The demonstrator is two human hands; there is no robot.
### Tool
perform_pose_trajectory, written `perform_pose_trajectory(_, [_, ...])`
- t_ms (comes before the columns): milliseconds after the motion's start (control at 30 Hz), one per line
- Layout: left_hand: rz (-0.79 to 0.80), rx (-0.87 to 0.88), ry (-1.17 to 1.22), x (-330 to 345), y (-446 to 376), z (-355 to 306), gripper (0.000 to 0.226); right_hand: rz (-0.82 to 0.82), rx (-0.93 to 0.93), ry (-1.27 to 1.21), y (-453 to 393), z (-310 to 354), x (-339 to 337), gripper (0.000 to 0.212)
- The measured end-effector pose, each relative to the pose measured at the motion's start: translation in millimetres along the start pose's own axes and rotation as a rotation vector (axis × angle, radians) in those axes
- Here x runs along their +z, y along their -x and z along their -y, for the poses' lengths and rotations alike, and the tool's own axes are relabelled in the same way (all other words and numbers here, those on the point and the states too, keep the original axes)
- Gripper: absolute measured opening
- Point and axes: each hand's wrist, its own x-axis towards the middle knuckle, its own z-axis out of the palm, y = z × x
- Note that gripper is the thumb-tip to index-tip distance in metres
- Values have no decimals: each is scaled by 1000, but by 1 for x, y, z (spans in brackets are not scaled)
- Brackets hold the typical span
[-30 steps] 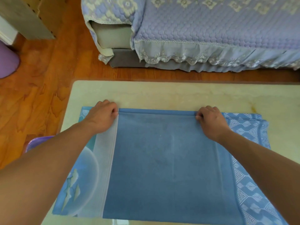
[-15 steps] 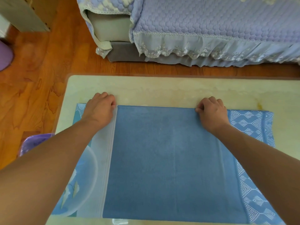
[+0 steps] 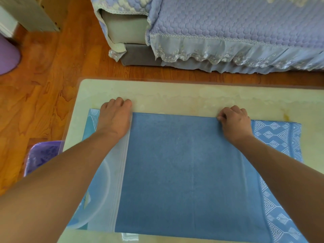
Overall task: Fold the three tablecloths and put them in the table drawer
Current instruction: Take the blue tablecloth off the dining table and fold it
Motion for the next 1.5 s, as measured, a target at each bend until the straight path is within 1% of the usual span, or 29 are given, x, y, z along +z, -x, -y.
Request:
perform_pose_trajectory(67, [-71,-20,58,2,31,-16,39,0,14,22,-1,2,-1,10])
perform_pose_trajectory(133, [-88,-26,140,8,92,-32,48,-12,25,48,-2,3,-1,12])
perform_pose_trajectory(233, [11,-87,144,17,203,-31,58,-26,42,72,2,6,-2,13])
perform_pose_trajectory(300, [82,-86,69,26,250,-7,62,-64,67,94,7,10,1,15])
perform_pose_trajectory(333, [103,-80,31,31,261,7,63,-112,62,96,13,15,3,18])
perform_pose_trajectory(400, [141,-66,-28,40,266,28,65,-231,-35,38,35,33,10,27])
perform_pose_trajectory(467, [155,-45,-47,47,265,33,67,-296,-207,-67,76,59,24,32])
perform_pose_trajectory(533, [137,-49,-59,53,265,32,68,-232,-332,-195,133,98,47,32])
perform_pose_trajectory(633, [114,-57,-71,57,268,35,68,-68,-435,-359,220,180,86,28])
perform_pose_trajectory(700, [96,-47,-70,61,270,41,68,10,-472,-399,259,232,103,32])
perform_pose_trajectory(767, [47,-31,-68,66,271,45,67,65,-455,-355,271,257,112,41])
perform_pose_trajectory(867, [-35,-42,-63,69,272,43,63,118,-421,-174,270,238,117,45])
perform_pose_trajectory(967, [-17,-43,-40,65,272,37,64,153,-395,-23,274,190,106,53])
perform_pose_trajectory(1033, [-15,-53,-29,64,274,36,64,130,-327,35,277,143,93,58])
perform_pose_trajectory(1133, [-12,-61,-42,62,273,37,65,75,-186,119,281,51,67,61])
perform_pose_trajectory(1200, [2,-52,-38,62,273,35,66,72,-101,173,282,5,50,63])
perform_pose_trajectory(1267, [-6,-72,-39,62,273,31,65,99,-87,218,280,-14,44,65])
perform_pose_trajectory(1333, [-33,-132,-22,56,271,19,63,113,-106,228,280,-14,44,67])
perform_pose_trajectory(1367, [-52,-136,12,52,267,6,63,108,-113,226,281,-12,45,67])
perform_pose_trajectory(1400, [-68,-96,49,48,262,-13,63,101,-112,222,281,-12,45,67])
perform_pose_trajectory(1433, [-77,-17,77,45,257,-38,63,100,-112,216,281,-13,44,67])
perform_pose_trajectory(1500, [-70,182,131,43,248,-98,61,103,-118,194,282,-15,42,66])
